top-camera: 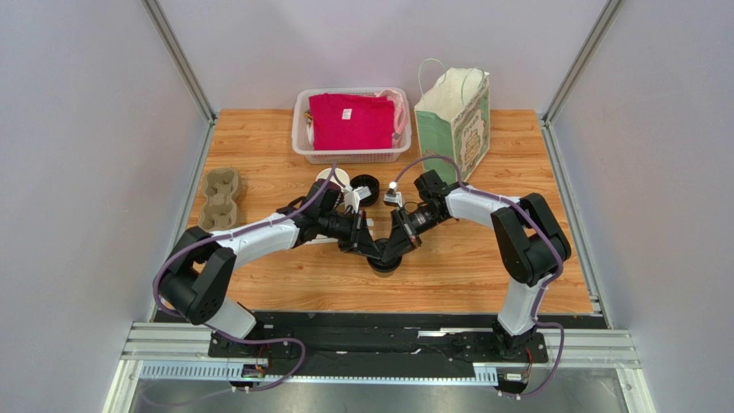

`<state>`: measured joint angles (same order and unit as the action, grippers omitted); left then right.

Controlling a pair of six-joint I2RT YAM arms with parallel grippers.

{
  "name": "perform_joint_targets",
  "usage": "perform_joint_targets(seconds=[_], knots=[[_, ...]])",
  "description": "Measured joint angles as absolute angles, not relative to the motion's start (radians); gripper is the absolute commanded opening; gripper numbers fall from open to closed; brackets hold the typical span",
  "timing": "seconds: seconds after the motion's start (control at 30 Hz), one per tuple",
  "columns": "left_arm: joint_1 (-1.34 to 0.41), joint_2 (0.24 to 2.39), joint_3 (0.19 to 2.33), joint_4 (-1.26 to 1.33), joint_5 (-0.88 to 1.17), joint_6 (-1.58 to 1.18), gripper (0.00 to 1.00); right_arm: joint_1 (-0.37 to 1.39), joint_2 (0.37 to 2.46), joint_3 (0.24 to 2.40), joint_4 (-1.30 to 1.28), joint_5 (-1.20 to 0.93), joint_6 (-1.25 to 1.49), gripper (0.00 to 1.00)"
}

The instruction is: Pack the takeout coffee

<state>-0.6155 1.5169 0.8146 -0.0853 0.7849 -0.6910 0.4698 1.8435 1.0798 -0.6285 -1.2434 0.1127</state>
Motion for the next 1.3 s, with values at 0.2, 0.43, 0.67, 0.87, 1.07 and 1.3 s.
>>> perform_joint_targets(seconds=[0.2,0.43,0.67,0.87,1.07,1.3], knots=[[-0.616,1.517,0.815,-0.084,0.788,-0.689,0.00,0.471,1.815,1.070,-0.622,-1.205,0.123,0.00],[-0.616,1.515,0.815,-0.078,0.796,-0.688,0.00,0.471,1.777,1.067,-0.623,-1.172,0.124,0.01],[-0.616,1.512,0.815,-0.080,0.794,-0.681,0.00,0.475,1.708,1.074,-0.652,-1.095,0.127,0.03],[-0.616,1.512,0.815,-0.083,0.789,-0.677,0.00,0.494,1.665,1.055,-0.650,-1.083,0.140,0.04],[-0.616,1.512,0.819,-0.087,0.776,-0.674,0.00,0.507,1.718,1.048,-0.648,-1.085,0.147,0.03],[-0.615,1.512,0.820,-0.089,0.772,-0.675,0.00,0.487,1.768,1.047,-0.650,-1.118,0.160,0.02]])
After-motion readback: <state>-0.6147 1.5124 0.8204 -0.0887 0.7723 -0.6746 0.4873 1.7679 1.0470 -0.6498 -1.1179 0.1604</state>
